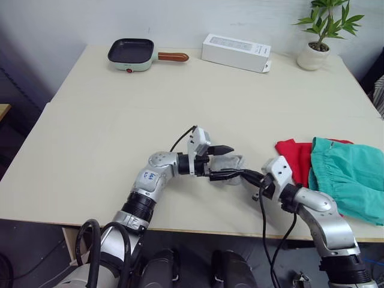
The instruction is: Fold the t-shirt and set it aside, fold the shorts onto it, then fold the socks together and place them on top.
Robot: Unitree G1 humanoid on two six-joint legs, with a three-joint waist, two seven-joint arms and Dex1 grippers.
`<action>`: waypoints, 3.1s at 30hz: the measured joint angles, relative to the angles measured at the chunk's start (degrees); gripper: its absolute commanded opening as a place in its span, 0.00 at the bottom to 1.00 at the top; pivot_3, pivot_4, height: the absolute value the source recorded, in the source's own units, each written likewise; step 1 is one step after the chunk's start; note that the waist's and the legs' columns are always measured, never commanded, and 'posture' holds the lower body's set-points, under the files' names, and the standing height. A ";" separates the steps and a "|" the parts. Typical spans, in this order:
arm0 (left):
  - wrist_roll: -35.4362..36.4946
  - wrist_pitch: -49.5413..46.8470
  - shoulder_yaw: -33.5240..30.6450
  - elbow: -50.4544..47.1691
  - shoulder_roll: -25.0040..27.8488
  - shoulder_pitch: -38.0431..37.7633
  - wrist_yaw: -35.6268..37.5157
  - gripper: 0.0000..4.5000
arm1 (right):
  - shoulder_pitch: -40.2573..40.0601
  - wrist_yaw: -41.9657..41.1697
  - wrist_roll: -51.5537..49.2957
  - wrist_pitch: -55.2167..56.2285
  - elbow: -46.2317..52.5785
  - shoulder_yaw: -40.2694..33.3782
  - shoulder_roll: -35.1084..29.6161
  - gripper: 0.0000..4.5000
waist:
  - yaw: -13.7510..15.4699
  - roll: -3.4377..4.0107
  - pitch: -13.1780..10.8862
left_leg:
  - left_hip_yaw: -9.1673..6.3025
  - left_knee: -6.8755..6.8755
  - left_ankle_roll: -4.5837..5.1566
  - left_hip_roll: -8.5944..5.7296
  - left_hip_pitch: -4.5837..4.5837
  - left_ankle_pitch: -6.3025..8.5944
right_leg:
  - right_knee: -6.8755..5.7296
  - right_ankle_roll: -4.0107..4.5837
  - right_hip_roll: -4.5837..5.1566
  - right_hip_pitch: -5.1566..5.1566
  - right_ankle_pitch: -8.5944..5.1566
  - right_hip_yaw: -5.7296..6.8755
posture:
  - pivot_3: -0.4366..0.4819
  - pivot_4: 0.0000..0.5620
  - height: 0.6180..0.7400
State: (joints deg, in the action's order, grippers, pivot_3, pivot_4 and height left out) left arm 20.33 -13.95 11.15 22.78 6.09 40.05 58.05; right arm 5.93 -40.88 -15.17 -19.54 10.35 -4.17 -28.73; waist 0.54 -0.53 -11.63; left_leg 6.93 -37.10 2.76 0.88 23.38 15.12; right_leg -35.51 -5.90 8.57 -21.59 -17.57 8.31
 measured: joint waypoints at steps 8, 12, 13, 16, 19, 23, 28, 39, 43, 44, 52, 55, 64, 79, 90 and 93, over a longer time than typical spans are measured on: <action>2.25 2.37 -6.00 -1.21 -0.35 0.28 -0.96 0.62 | -0.71 -0.18 -7.26 -1.79 1.30 -8.94 -1.07 0.00 | 0.19 0.00 0.00 | 0.00 0.00 0.05 0.04 0.01 0.03 | 0.02 -0.01 -0.03 0.00 0.00 0.04 | 0.48 0.27 1.00; -4.63 8.71 -2.50 -1.23 5.24 -0.63 0.48 0.32 | 0.79 -1.27 -12.18 -1.87 3.39 -11.26 -1.07 0.00 | 0.13 0.01 0.00 | 0.01 0.02 0.04 0.04 -0.01 0.02 | 0.00 0.00 -0.06 0.00 0.00 0.08 | 0.48 0.27 1.00; -5.86 9.81 -1.49 -0.68 5.31 -1.01 0.53 0.26 | 1.42 -1.58 -12.94 -1.94 4.20 -11.21 -1.07 0.00 | 0.20 0.01 0.00 | 0.00 0.00 0.05 0.03 0.01 0.03 | 0.01 0.00 -0.04 0.00 0.00 0.08 | 0.48 0.27 1.00; -8.33 11.63 0.60 1.16 3.46 -2.09 -0.66 0.05 | 4.25 -1.64 -13.67 -3.00 7.23 -7.54 -0.38 0.00 | 0.46 0.01 -0.01 | -0.01 -0.06 0.12 0.03 0.06 0.07 | 0.06 -0.01 0.02 -0.01 0.01 0.06 | 0.48 0.27 1.00; -10.95 13.10 2.22 2.91 1.30 -1.83 -2.75 0.00 | 6.28 0.24 -12.43 -3.08 8.47 -1.42 2.95 0.00 | 0.87 0.01 -0.01 | -0.04 -0.02 0.09 0.03 0.09 0.07 | 0.08 -0.01 0.02 -0.03 0.00 0.09 | 0.48 0.27 1.00; -15.90 14.62 4.09 7.37 1.02 -0.46 -6.44 0.00 | 6.03 2.06 -6.25 -1.17 7.39 5.18 3.91 0.00 | 0.80 0.01 -0.01 | -0.02 -0.04 0.10 0.00 0.16 0.09 | 0.09 -0.01 0.00 -0.07 0.01 0.16 | 0.48 0.27 1.00; -17.29 14.51 4.62 7.46 0.51 -0.32 -8.18 0.00 | 4.59 5.29 -1.09 5.66 -1.03 6.05 6.55 0.00 | 0.92 0.01 0.00 | -0.05 -0.08 0.12 -0.04 0.14 0.08 | 0.06 -0.03 0.00 0.00 0.01 0.61 | 0.48 0.27 1.00; -17.41 14.25 4.42 7.52 0.77 -0.62 -8.73 0.00 | 1.78 -0.50 -11.25 7.56 -10.50 -4.21 4.65 0.20 | 0.68 0.02 0.00 | -0.09 -0.05 0.17 0.04 -0.01 0.06 | 0.00 -0.04 0.06 0.09 0.02 0.53 | 0.48 0.27 1.00; -17.43 15.18 4.48 7.93 0.93 -0.51 -8.55 0.00 | -0.56 -2.36 -25.64 -12.00 -4.72 -9.27 -2.67 0.50 | 0.80 0.02 0.00 | -0.23 -0.09 0.38 0.05 0.04 0.19 | 0.08 0.02 0.12 0.13 0.04 0.27 | 0.48 0.27 1.00; -17.43 15.35 4.45 8.09 0.98 -0.46 -8.56 0.00 | -0.62 -1.48 -30.17 -18.39 -4.61 -11.38 -4.40 0.58 | 0.83 0.02 0.00 | -0.23 -0.09 0.39 0.05 0.04 0.19 | 0.09 0.03 0.13 0.13 0.05 0.26 | 0.48 0.27 1.00; -17.51 16.14 3.77 9.35 1.39 -0.09 -8.77 0.00 | 5.34 14.40 -55.88 -54.35 -11.18 -21.04 -7.03 0.99 | 0.51 0.01 0.03 | -0.20 -0.08 0.38 0.16 0.02 0.18 | 0.14 0.10 0.07 0.13 0.07 0.29 | 0.48 0.27 1.00; -17.78 16.87 3.62 9.68 1.63 -0.09 -8.76 0.00 | 9.93 21.50 -58.50 -58.40 -12.97 -21.15 -2.38 0.99 | 0.23 -0.01 0.07 | -0.15 -0.06 0.35 0.22 0.01 0.17 | 0.13 0.11 0.01 0.12 0.07 0.29 | 0.48 0.27 1.00; -18.29 18.45 3.46 10.89 1.98 -0.09 -8.78 0.00 | 19.91 31.16 -57.92 -60.92 -18.47 -20.23 7.36 0.95 | -0.92 -0.02 0.37 | -0.09 -0.03 0.34 0.25 -0.02 0.17 | 0.02 0.11 -0.02 0.08 0.07 0.27 | 0.48 0.27 1.00; -16.05 15.72 1.17 9.81 4.50 -0.65 -5.72 0.00 | 22.77 32.11 -53.25 -57.14 -22.04 -20.69 13.07 0.03 | -2.01 -0.63 1.05 | -0.09 -0.02 0.08 0.28 -0.06 0.31 | 0.08 0.16 0.01 0.09 0.12 0.18 | 0.48 0.27 1.00; 0.22 1.53 -5.07 -14.77 11.93 -2.21 7.00 0.62 | 12.14 50.25 -81.33 -52.69 -11.74 -30.09 11.19 0.03 | -0.69 0.07 0.65 | -0.11 0.00 0.10 -0.01 1.06 0.00 | -0.08 0.16 -0.01 -0.81 0.12 0.32 | 0.48 0.27 1.00; 6.99 -1.98 -7.76 -23.34 11.92 -2.70 7.14 0.83 | 8.66 53.57 -93.43 -43.19 -5.33 -37.72 8.38 0.03 | -0.38 0.19 0.57 | -0.06 -0.01 0.33 -0.15 1.08 0.07 | 0.10 -0.03 -0.12 -0.72 0.19 0.33 | 0.48 0.27 1.00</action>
State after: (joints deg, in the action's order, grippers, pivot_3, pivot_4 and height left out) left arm 27.32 -15.94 3.39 -0.56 18.01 37.35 65.19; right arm 14.59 12.69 -108.59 -62.73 5.02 -41.89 -20.35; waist 0.17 -0.34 -11.06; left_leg 6.87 -37.11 3.09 0.73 24.45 15.19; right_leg -35.40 -5.93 8.44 -22.31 -17.39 8.64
